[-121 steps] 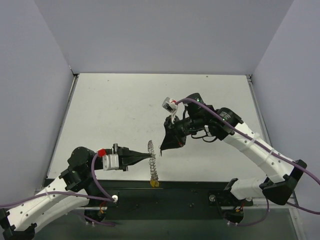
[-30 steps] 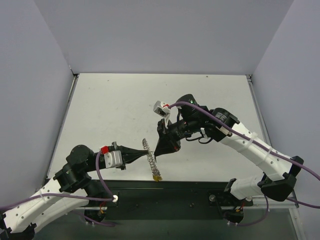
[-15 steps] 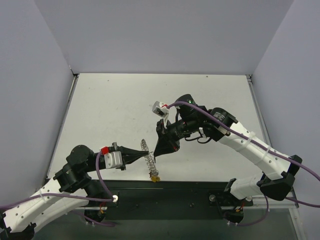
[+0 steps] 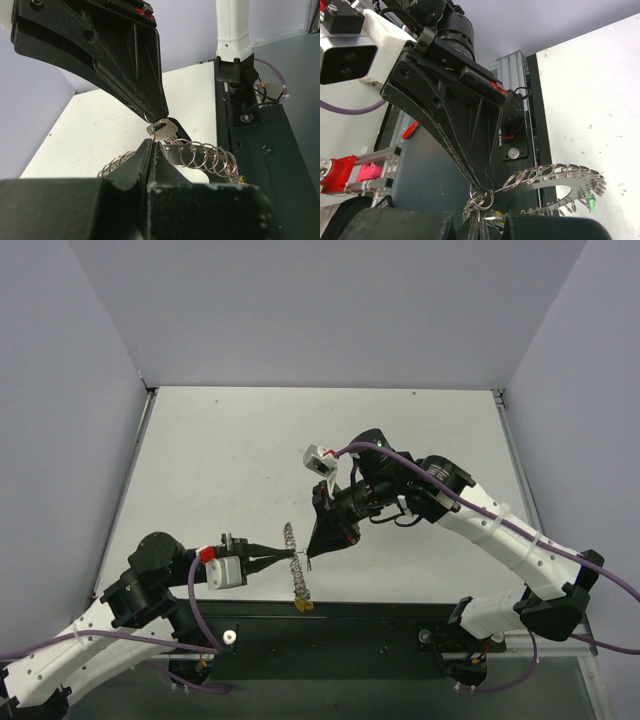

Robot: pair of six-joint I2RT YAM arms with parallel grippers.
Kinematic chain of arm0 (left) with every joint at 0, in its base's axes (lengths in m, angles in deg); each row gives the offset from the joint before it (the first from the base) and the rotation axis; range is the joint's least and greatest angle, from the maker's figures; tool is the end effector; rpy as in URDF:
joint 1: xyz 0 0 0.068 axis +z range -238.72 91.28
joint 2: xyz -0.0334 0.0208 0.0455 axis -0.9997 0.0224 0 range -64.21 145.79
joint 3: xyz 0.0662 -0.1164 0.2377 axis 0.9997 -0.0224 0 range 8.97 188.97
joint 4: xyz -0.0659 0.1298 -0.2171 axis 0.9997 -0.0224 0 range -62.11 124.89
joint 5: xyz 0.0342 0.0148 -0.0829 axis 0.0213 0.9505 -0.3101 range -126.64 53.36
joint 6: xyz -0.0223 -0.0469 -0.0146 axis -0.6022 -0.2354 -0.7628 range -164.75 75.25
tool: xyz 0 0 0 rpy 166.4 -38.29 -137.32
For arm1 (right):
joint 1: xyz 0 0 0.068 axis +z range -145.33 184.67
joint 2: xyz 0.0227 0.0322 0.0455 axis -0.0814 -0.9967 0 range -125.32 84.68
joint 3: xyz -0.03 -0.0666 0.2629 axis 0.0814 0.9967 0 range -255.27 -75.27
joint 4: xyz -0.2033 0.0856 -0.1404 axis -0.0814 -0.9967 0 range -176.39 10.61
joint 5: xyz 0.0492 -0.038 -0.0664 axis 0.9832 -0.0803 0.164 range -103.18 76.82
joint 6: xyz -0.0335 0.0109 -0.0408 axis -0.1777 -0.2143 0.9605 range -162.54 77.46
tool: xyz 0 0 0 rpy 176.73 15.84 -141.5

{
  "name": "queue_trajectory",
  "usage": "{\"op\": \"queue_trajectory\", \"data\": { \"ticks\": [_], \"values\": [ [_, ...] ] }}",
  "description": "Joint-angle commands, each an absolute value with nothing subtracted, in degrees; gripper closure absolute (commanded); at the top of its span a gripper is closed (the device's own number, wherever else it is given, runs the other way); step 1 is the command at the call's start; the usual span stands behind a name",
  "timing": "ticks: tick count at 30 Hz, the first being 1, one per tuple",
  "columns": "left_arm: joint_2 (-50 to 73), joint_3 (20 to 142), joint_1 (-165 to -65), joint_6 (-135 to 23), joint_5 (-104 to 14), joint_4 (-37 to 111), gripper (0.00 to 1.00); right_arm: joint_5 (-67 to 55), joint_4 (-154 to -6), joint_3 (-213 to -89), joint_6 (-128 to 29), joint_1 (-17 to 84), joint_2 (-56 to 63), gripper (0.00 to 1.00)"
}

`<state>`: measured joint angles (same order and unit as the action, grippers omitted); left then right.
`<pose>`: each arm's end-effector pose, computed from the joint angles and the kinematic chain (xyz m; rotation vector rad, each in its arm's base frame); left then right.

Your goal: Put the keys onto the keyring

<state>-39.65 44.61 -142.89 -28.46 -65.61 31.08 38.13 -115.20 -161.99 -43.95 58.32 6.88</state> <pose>0.0522 -0.1018 0.3424 1.1947 0.9474 -0.8969 0.1452 0.2443 0.4254 -1.4762 1.6082 1.4862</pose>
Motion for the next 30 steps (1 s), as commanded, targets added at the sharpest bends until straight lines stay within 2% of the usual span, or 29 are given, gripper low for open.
{"op": "queue_trajectory", "data": {
  "ticks": [1,15,30],
  "values": [
    [-40.3,49.0,-143.2,-25.0,-67.9,30.6,1.00,42.5,-115.5,-163.0,-43.1,58.0,5.9,1.00],
    [-39.5,50.4,-143.2,-22.3,-64.6,26.9,1.00,44.7,-116.7,-163.8,-41.5,58.7,6.2,1.00],
    [-40.1,49.5,-143.2,-23.0,-66.4,29.1,1.00,44.1,-116.8,-164.1,-40.1,59.5,3.1,1.00]
  ]
}}
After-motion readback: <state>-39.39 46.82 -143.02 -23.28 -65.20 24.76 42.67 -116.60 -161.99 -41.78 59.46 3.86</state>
